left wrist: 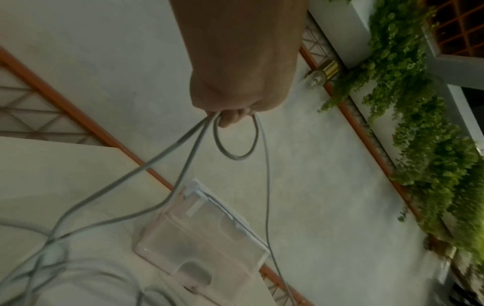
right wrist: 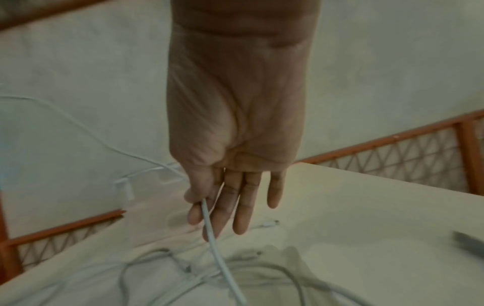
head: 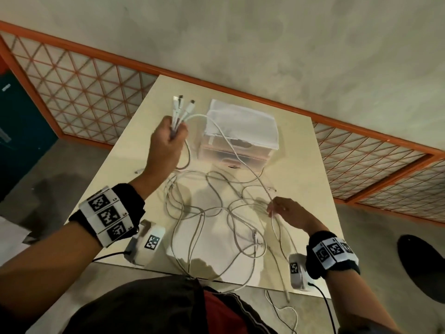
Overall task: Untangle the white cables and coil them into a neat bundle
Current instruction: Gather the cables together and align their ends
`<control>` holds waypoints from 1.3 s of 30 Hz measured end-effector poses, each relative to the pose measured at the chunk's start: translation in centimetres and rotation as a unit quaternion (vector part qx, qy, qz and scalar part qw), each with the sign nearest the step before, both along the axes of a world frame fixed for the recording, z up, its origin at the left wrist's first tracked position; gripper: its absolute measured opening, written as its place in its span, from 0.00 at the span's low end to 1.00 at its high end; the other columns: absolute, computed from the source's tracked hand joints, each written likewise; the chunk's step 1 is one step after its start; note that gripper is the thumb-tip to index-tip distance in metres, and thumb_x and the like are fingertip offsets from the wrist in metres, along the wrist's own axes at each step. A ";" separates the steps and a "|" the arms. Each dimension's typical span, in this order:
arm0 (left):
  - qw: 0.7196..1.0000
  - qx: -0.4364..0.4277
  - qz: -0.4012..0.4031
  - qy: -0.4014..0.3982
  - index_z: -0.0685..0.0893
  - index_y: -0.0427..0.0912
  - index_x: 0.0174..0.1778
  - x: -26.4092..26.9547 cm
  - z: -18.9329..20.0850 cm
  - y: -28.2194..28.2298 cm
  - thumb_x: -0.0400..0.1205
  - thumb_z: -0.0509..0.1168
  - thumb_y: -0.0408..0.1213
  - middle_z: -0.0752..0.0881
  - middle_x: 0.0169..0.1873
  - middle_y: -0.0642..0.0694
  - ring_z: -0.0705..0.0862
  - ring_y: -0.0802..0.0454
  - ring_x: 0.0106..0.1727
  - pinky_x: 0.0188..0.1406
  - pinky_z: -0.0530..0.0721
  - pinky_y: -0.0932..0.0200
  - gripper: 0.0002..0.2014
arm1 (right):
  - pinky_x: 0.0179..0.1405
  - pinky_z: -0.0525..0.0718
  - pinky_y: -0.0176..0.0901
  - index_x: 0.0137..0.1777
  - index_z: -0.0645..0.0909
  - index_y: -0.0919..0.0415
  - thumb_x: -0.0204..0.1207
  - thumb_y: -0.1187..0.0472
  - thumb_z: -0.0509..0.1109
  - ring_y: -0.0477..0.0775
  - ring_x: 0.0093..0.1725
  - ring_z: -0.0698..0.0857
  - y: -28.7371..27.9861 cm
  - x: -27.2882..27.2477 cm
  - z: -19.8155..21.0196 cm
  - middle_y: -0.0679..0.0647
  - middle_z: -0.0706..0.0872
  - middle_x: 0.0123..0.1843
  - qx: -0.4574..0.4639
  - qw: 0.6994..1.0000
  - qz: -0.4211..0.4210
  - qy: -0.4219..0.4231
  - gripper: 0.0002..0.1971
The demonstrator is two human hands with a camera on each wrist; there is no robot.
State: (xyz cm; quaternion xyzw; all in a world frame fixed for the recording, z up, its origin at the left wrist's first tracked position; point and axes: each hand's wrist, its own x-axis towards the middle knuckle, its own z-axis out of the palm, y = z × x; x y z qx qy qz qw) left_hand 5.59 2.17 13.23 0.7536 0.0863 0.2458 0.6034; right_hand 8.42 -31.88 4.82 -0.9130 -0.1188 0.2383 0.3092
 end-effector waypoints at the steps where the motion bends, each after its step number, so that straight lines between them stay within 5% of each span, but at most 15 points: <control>1: 0.999 0.013 0.027 0.015 0.73 0.34 0.34 0.2 -0.2 0.4 0.83 0.62 0.38 0.67 0.23 0.47 0.66 0.59 0.22 0.24 0.66 0.61 0.14 | 0.56 0.82 0.59 0.35 0.82 0.48 0.82 0.67 0.59 0.49 0.41 0.86 -1.1 0.1 -0.8 0.47 0.87 0.32 -0.004 1.000 -0.009 -0.009 0.19; 3: 0.995 0.062 0.038 0.063 0.77 0.28 0.35 0.4 -1.1 0.9 0.80 0.64 0.39 0.72 0.23 0.44 0.70 0.50 0.26 0.29 0.67 0.56 0.15 | 0.58 0.80 0.73 0.37 0.81 0.49 0.83 0.68 0.56 0.58 0.39 0.86 -1.8 0.4 -0.7 0.49 0.87 0.29 0.038 0.998 -0.056 -0.019 0.19; 5: 0.988 0.108 0.022 0.112 0.81 0.32 0.37 0.1 -1.9 0.5 0.77 0.67 0.37 0.75 0.24 0.44 0.74 0.45 0.30 0.32 0.71 0.57 0.10 | 0.53 0.83 0.72 0.40 0.77 0.54 0.86 0.65 0.55 0.50 0.30 0.85 -0.5 0.1 1.5 0.50 0.80 0.25 0.088 0.988 -0.108 -0.060 0.14; 7: 0.980 0.136 0.010 0.145 0.83 0.35 0.47 -0.2 -2.5 -0.4 0.75 0.70 0.34 0.78 0.28 0.44 0.78 0.44 0.35 0.38 0.75 0.56 0.09 | 0.40 0.88 0.60 0.45 0.78 0.56 0.86 0.59 0.55 0.44 0.24 0.77 1.1 -0.1 4.3 0.46 0.74 0.25 0.114 0.981 -0.113 -0.113 0.12; 10: 0.986 0.116 -0.041 0.116 0.85 0.39 0.53 -0.8 -2.3 -1.8 0.76 0.70 0.37 0.81 0.28 0.47 0.81 0.45 0.38 0.42 0.77 0.57 0.11 | 0.33 0.75 0.35 0.52 0.84 0.54 0.85 0.54 0.59 0.42 0.25 0.71 3.7 -0.8 8.1 0.40 0.74 0.22 0.090 0.983 -0.035 -0.154 0.12; 13: 0.977 0.077 -0.183 0.078 0.86 0.38 0.48 -1.5 -1.4 -3.1 0.77 0.67 0.49 0.84 0.31 0.47 0.81 0.57 0.34 0.38 0.77 0.57 0.16 | 0.45 0.74 0.23 0.54 0.89 0.53 0.82 0.52 0.63 0.30 0.43 0.83 6.5 -2.0 10.9 0.33 0.88 0.40 0.099 0.988 0.074 -0.095 0.13; 15: 0.957 0.061 -0.273 0.078 0.84 0.34 0.55 -2.4 -0.4 -4.4 0.82 0.65 0.42 0.83 0.29 0.54 0.77 0.69 0.30 0.36 0.75 0.64 0.14 | 0.49 0.73 0.20 0.53 0.89 0.53 0.81 0.52 0.64 0.29 0.52 0.84 8.0 -2.7 12.3 0.41 0.90 0.52 0.110 0.986 0.105 -0.067 0.13; 17: 0.936 0.022 -0.340 0.088 0.78 0.34 0.64 -2.7 0.0 -5.4 0.84 0.59 0.29 0.85 0.25 0.62 0.78 0.75 0.28 0.35 0.72 0.80 0.13 | 0.45 0.73 0.19 0.52 0.90 0.56 0.81 0.55 0.66 0.30 0.49 0.84 8.7 -3.3 13.6 0.44 0.91 0.52 0.136 0.983 0.105 -0.061 0.12; 19: 0.933 -0.009 -0.351 0.084 0.74 0.32 0.67 -2.9 0.0 -5.9 0.84 0.57 0.25 0.82 0.21 0.67 0.78 0.79 0.26 0.32 0.71 0.84 0.15 | 0.42 0.73 0.18 0.52 0.90 0.60 0.81 0.57 0.66 0.29 0.43 0.84 8.7 -3.5 14.3 0.40 0.91 0.46 0.153 0.981 0.097 -0.063 0.11; 23: 0.930 -0.027 -0.362 0.053 0.76 0.42 0.68 -2.7 -0.3 -5.4 0.81 0.64 0.31 0.84 0.57 0.58 0.81 0.69 0.59 0.59 0.74 0.73 0.18 | 0.36 0.72 0.20 0.52 0.90 0.60 0.82 0.56 0.65 0.36 0.31 0.80 7.9 -3.8 14.1 0.41 0.90 0.38 0.145 0.983 0.100 -0.057 0.13; 26: 0.923 0.009 -0.377 0.081 0.85 0.37 0.56 -2.7 -0.7 -6.0 0.79 0.68 0.32 0.87 0.35 0.65 0.82 0.72 0.36 0.38 0.74 0.79 0.11 | 0.34 0.70 0.22 0.52 0.90 0.60 0.82 0.57 0.65 0.38 0.29 0.76 7.8 -4.3 13.4 0.43 0.88 0.34 0.150 0.982 0.103 -0.046 0.12; 30: 0.943 0.044 -0.325 0.062 0.87 0.37 0.42 -2.8 -0.8 -6.4 0.79 0.68 0.35 0.81 0.21 0.59 0.75 0.66 0.23 0.27 0.71 0.72 0.05 | 0.33 0.69 0.23 0.51 0.88 0.63 0.82 0.59 0.64 0.37 0.27 0.75 7.4 -4.1 12.4 0.36 0.85 0.30 0.157 0.982 0.085 -0.065 0.12; 33: 0.973 0.056 -0.226 -0.005 0.85 0.40 0.47 -2.6 -0.2 -5.5 0.80 0.66 0.41 0.74 0.19 0.57 0.67 0.62 0.20 0.20 0.65 0.67 0.08 | 0.35 0.73 0.32 0.46 0.85 0.58 0.84 0.60 0.61 0.39 0.26 0.70 4.9 -3.0 9.5 0.40 0.76 0.23 0.095 0.991 0.054 -0.071 0.12; 36: 0.992 0.046 -0.105 -0.048 0.82 0.38 0.44 -1.9 0.3 -3.6 0.82 0.64 0.43 0.67 0.17 0.55 0.62 0.59 0.19 0.18 0.61 0.67 0.11 | 0.42 0.75 0.44 0.37 0.80 0.49 0.84 0.63 0.59 0.44 0.30 0.75 1.2 -2.4 5.4 0.46 0.77 0.28 0.026 0.998 0.003 -0.057 0.15; 39: 0.993 0.063 -0.087 -0.052 0.79 0.43 0.37 -1.5 0.3 -2.6 0.81 0.66 0.43 0.69 0.17 0.55 0.62 0.59 0.20 0.20 0.61 0.69 0.09 | 0.50 0.73 0.43 0.37 0.78 0.48 0.84 0.63 0.57 0.49 0.41 0.81 -1.4 -2.4 2.4 0.53 0.82 0.40 -0.050 0.997 -0.021 -0.051 0.16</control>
